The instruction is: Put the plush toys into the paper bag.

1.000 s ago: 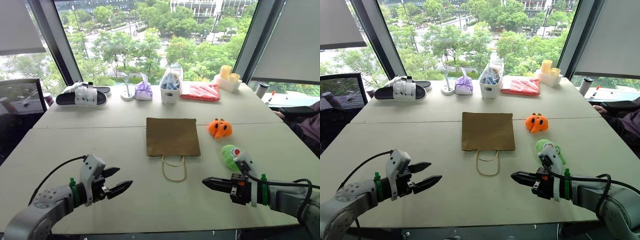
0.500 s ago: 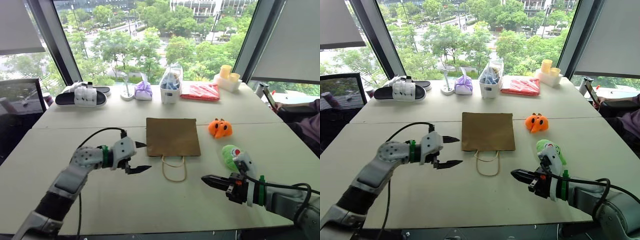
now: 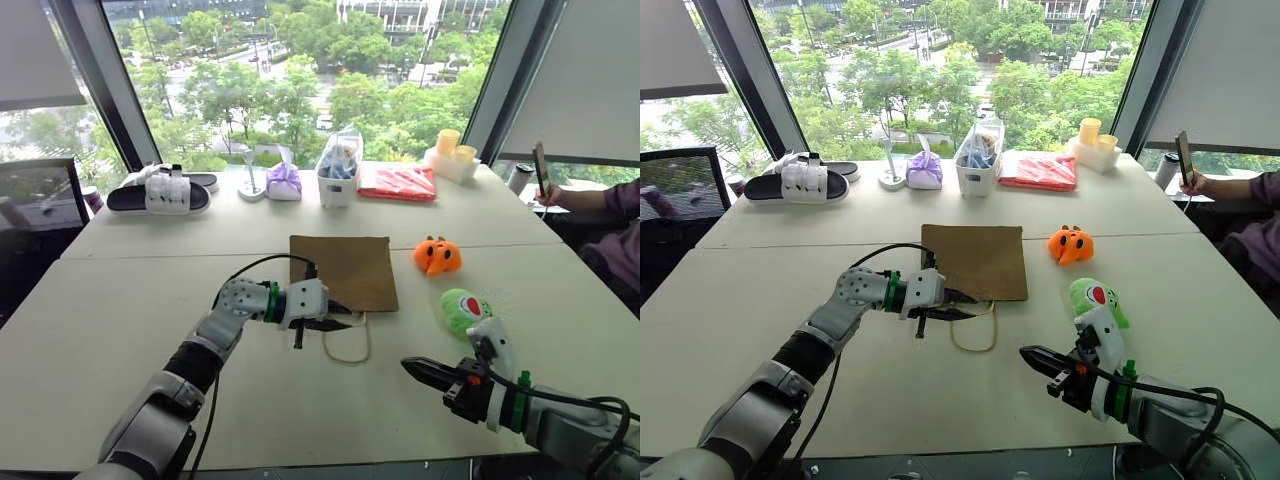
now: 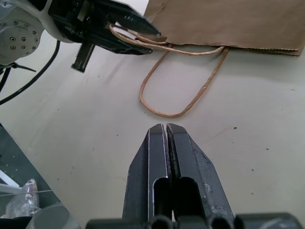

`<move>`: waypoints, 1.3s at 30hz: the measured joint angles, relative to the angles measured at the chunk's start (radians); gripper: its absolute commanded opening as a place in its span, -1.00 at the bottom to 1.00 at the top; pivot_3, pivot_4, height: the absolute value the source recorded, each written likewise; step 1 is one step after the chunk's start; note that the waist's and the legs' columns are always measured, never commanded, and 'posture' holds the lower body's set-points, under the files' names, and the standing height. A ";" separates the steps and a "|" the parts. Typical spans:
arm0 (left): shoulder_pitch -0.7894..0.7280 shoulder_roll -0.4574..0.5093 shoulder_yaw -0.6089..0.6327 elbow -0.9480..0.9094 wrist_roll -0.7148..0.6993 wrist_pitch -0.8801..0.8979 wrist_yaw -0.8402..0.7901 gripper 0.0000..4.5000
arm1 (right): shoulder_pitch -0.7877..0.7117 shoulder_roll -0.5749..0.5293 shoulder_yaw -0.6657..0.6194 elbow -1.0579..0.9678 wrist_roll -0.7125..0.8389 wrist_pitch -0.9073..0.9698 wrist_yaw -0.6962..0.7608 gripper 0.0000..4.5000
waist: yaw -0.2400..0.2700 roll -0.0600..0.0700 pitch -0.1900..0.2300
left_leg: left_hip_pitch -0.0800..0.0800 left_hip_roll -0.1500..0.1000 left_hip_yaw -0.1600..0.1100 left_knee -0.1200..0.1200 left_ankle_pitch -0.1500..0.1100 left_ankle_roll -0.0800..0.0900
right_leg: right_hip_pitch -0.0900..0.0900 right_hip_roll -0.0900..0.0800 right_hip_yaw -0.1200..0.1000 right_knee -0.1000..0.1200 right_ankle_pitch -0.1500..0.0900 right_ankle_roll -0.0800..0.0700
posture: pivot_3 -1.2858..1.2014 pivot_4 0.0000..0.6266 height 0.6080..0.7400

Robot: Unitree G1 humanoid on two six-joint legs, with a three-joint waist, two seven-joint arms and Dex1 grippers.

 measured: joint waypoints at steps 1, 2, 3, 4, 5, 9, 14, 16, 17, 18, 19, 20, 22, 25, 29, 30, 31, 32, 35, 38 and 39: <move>0.000 -0.002 0.005 0.003 -0.001 0.009 0.000 -0.96 | -0.004 0.001 0.011 0.000 -0.004 -0.003 -0.003 -1.00 | -0.006 0.000 0.000 | 0.000 0.000 0.000 0.000 0.000 0.000 | 0.000 0.000 0.000 0.000 0.000 0.000 | 0.03 -0.52 1.00; -0.001 -0.010 0.020 0.004 -0.009 0.035 0.006 -0.96 | -0.013 0.003 0.029 0.000 -0.013 -0.007 -0.007 -1.00 | -0.009 0.000 0.000 | 0.000 0.000 -0.001 0.001 0.000 0.000 | 0.000 0.000 -0.001 0.000 0.000 0.000 | 0.03 -0.52 1.00; -0.010 -0.026 0.037 0.005 -0.025 0.077 0.021 -0.96 | -0.031 0.014 0.052 0.001 -0.022 -0.010 -0.013 -1.00 | -0.010 0.000 0.000 | 0.000 0.000 -0.001 0.001 0.000 0.000 | 0.001 0.000 -0.001 0.000 0.000 0.000 | 0.03 -0.52 1.00; -0.025 -0.047 0.061 0.005 -0.046 0.129 0.039 -0.96 | -0.055 0.030 0.077 0.006 -0.036 -0.019 -0.019 -1.00 | -0.011 -0.001 0.000 | 0.000 0.000 -0.001 0.002 0.000 0.000 | 0.001 0.000 -0.001 0.000 0.001 0.001 | 0.03 -0.52 1.00; -0.047 -0.067 0.085 0.004 -0.072 0.178 0.059 -0.96 | -0.082 0.049 0.101 0.011 -0.053 -0.033 -0.026 -1.00 | -0.010 -0.001 0.001 | 0.000 0.000 -0.002 0.002 0.000 0.000 | 0.001 0.001 -0.001 0.000 0.001 0.002 | 0.03 -0.52 1.00; -0.152 -0.109 0.188 -0.035 -0.173 0.363 0.122 -0.96 | -0.223 0.118 0.213 0.067 -0.165 -0.096 -0.067 -1.00 | -0.015 -0.002 0.001 | 0.001 0.000 -0.002 0.001 0.000 0.000 | 0.002 0.001 -0.001 0.001 0.001 0.002 | 0.03 -0.52 1.00; -0.159 -0.115 0.227 -0.091 -0.239 0.524 0.139 -0.96 | -0.330 0.203 0.314 0.184 -0.315 -0.180 -0.114 -1.00 | -0.030 -0.001 0.001 | 0.000 0.000 -0.003 -0.001 0.001 -0.001 | -0.001 0.002 -0.001 0.002 0.001 0.002 | 0.03 -0.52 1.00; -0.151 -0.118 0.233 -0.123 -0.261 0.580 0.149 -0.96 | -0.382 0.250 0.350 0.264 -0.400 -0.231 -0.148 -1.00 | -0.035 -0.002 0.001 | 0.000 0.000 -0.004 -0.001 0.002 -0.003 | -0.002 0.002 -0.001 0.003 0.001 0.002 | 0.03 -0.52 1.00; -0.151 -0.122 0.233 -0.132 -0.263 0.589 0.150 -0.96 | -0.392 0.258 0.353 0.282 -0.417 -0.243 -0.156 -1.00 | -0.034 -0.001 0.001 | 0.000 0.000 -0.004 -0.001 0.002 -0.003 | -0.002 0.002 -0.001 0.003 0.001 0.002 | 0.03 -0.52 1.00; -0.148 -0.122 0.234 -0.145 -0.269 0.599 0.153 -0.96 | -0.407 0.270 0.362 0.308 -0.444 -0.259 -0.167 -1.00 | -0.034 -0.001 0.001 | 0.000 0.000 -0.004 -0.001 0.002 -0.003 | -0.001 0.002 -0.001 0.003 0.001 0.002 | 0.03 -0.52 1.00; -0.146 -0.123 0.236 -0.158 -0.278 0.616 0.158 -0.96 | -0.427 0.297 0.362 0.348 -0.475 -0.285 -0.183 -1.00 | -0.035 -0.002 0.001 | 0.000 0.000 -0.004 -0.001 0.002 -0.003 | -0.001 0.002 -0.001 0.003 0.001 0.002 | 0.03 -0.52 1.00; -0.145 -0.126 0.236 -0.165 -0.284 0.625 0.160 -0.96 | -0.440 0.312 0.363 0.377 -0.495 -0.298 -0.192 -1.00 | -0.035 -0.001 0.001 | 0.000 -0.001 -0.004 -0.001 0.002 -0.004 | -0.001 0.002 -0.001 0.003 0.001 0.002 | 0.03 -0.52 1.00; -0.138 -0.129 0.237 -0.175 -0.293 0.641 0.168 -0.96 | -0.457 0.334 0.365 0.431 -0.532 -0.326 -0.198 -1.00 | -0.035 -0.001 0.000 | 0.000 -0.001 -0.004 -0.001 0.002 -0.004 | -0.001 0.002 -0.001 0.003 0.001 0.002 | 0.03 -0.52 1.00; -0.134 -0.139 0.252 -0.175 -0.308 0.666 0.183 -0.96 | -0.470 0.362 0.374 0.494 -0.570 -0.356 -0.194 -1.00 | -0.037 -0.001 0.000 | 0.000 -0.001 -0.004 -0.001 0.002 -0.004 | -0.002 0.002 -0.001 0.003 0.001 0.002 | 0.03 -0.52 1.00; -0.134 -0.161 0.278 -0.177 -0.349 0.715 0.209 -0.96 | -0.529 0.416 0.383 0.629 -0.624 -0.411 -0.194 -1.00 | -0.038 -0.001 0.000 | 0.000 -0.001 -0.004 -0.001 0.003 -0.005 | -0.002 0.002 -0.001 0.004 0.001 0.001 | 0.03 -0.52 1.00; -0.135 -0.164 0.285 -0.179 -0.353 0.722 0.214 -0.96 | -0.551 0.433 0.383 0.675 -0.642 -0.429 -0.197 -1.00 | -0.040 -0.001 0.000 | 0.000 -0.001 -0.004 -0.001 0.004 -0.006 | -0.002 0.002 -0.001 0.004 0.001 0.001 | 0.03 -0.52 1.00; -0.135 -0.167 0.288 -0.187 -0.358 0.726 0.217 -0.96 | -0.564 0.445 0.384 0.707 -0.654 -0.440 -0.198 -1.00 | -0.041 -0.001 0.000 | 0.000 -0.001 -0.004 -0.001 0.004 -0.007 | -0.002 0.002 -0.001 0.004 0.002 0.001 | 0.03 -0.52 1.00; -0.135 -0.167 0.293 -0.202 -0.366 0.734 0.219 -0.96 | -0.574 0.457 0.388 0.740 -0.669 -0.454 -0.199 -1.00 | -0.041 -0.001 0.000 | 0.000 0.000 -0.004 -0.002 0.005 -0.009 | -0.003 0.002 -0.001 0.004 0.002 0.001 | 0.03 -0.52 1.00; -0.127 -0.165 0.294 -0.242 -0.373 0.745 0.222 -0.96 | -0.579 0.468 0.419 0.806 -0.718 -0.471 -0.193 -1.00 | -0.040 -0.001 0.000 | 0.000 -0.001 -0.004 -0.002 0.005 -0.009 | -0.003 0.002 -0.001 0.004 0.002 0.001 | 0.03 -0.52 1.00; -0.104 -0.168 0.293 -0.273 -0.383 0.763 0.236 -0.96 | -0.581 0.470 0.450 0.808 -0.763 -0.484 -0.181 -1.00 | -0.041 0.000 0.000 | 0.001 -0.001 -0.003 -0.002 0.006 -0.010 | -0.002 0.002 0.000 0.004 0.002 0.001 | 0.03 -0.52 1.00; -0.103 -0.168 0.291 -0.272 -0.381 0.761 0.236 -0.96 | -0.586 0.470 0.456 0.817 -0.774 -0.487 -0.178 -1.00 | -0.041 0.000 0.000 | 0.001 -0.001 -0.003 -0.002 0.006 -0.010 | -0.002 0.002 0.000 0.004 0.002 0.001 | 0.03 -0.52 1.00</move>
